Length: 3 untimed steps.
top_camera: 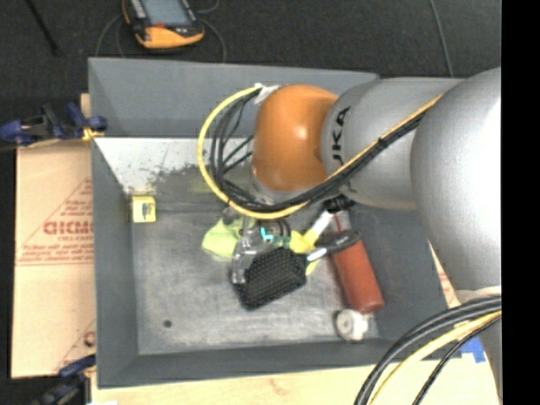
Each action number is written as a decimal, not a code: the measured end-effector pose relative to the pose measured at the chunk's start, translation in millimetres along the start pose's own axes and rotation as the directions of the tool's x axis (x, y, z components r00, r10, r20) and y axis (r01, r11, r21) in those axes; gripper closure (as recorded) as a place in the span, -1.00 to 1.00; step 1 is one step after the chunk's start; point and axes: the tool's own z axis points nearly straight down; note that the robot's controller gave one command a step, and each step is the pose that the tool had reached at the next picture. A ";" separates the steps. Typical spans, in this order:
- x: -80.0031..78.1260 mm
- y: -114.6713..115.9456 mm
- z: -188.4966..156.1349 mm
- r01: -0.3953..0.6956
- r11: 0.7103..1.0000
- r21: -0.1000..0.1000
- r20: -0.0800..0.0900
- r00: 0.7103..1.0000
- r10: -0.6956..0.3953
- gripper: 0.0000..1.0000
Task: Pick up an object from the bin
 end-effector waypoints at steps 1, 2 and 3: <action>-2.1 -0.3 -4.3 -0.002 1.000 -0.001 0.008 1.000 0.002 -1.00; -39.1 -34.5 45.4 0.010 1.000 -0.008 0.015 1.000 -0.010 -1.00; -40.2 -34.6 44.1 0.020 1.000 -0.006 0.021 1.000 -0.020 -1.00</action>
Offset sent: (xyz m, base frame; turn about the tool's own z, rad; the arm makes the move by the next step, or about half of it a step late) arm 0.0384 -0.0413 -0.0586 -0.0148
